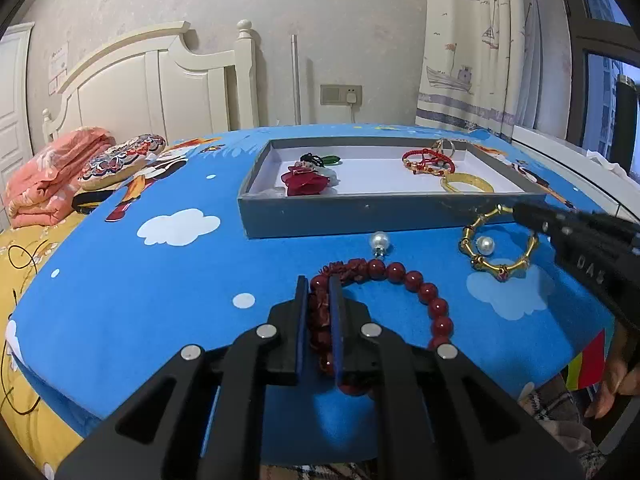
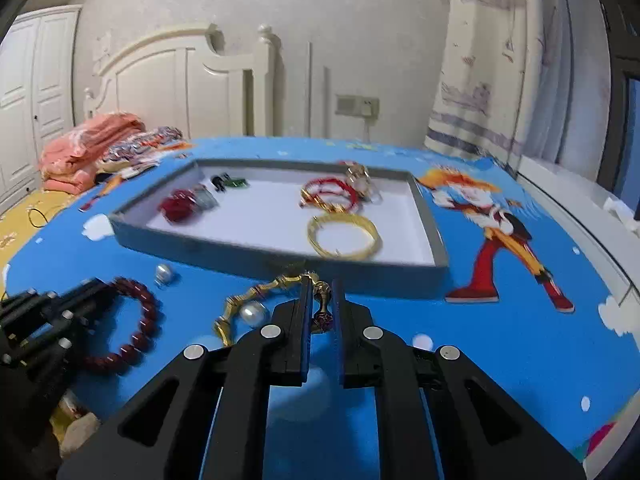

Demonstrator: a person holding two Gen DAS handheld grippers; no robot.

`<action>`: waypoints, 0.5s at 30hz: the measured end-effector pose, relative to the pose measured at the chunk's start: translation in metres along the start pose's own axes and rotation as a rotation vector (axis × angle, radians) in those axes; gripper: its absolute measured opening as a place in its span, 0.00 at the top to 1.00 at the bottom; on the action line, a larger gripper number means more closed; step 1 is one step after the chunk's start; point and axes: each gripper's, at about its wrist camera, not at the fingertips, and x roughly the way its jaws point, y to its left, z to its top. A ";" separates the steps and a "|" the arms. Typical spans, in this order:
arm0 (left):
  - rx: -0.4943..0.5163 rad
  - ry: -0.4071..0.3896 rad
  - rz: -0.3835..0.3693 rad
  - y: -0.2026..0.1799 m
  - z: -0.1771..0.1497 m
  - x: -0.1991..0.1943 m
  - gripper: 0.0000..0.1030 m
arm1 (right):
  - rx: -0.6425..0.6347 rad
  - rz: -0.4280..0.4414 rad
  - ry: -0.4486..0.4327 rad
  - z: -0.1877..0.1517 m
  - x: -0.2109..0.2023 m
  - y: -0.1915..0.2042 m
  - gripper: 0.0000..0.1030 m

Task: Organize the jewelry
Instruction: 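Grasp the gold chain bracelet with the right tool while the left tool holds the bead bracelet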

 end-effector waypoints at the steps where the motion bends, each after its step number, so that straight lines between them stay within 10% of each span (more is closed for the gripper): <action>1: 0.002 -0.001 0.001 0.000 0.000 -0.001 0.90 | -0.006 0.014 -0.012 0.002 -0.002 0.003 0.91; 15: 0.001 -0.099 0.025 0.002 0.020 -0.035 0.90 | -0.047 0.069 -0.149 0.025 -0.051 0.020 0.91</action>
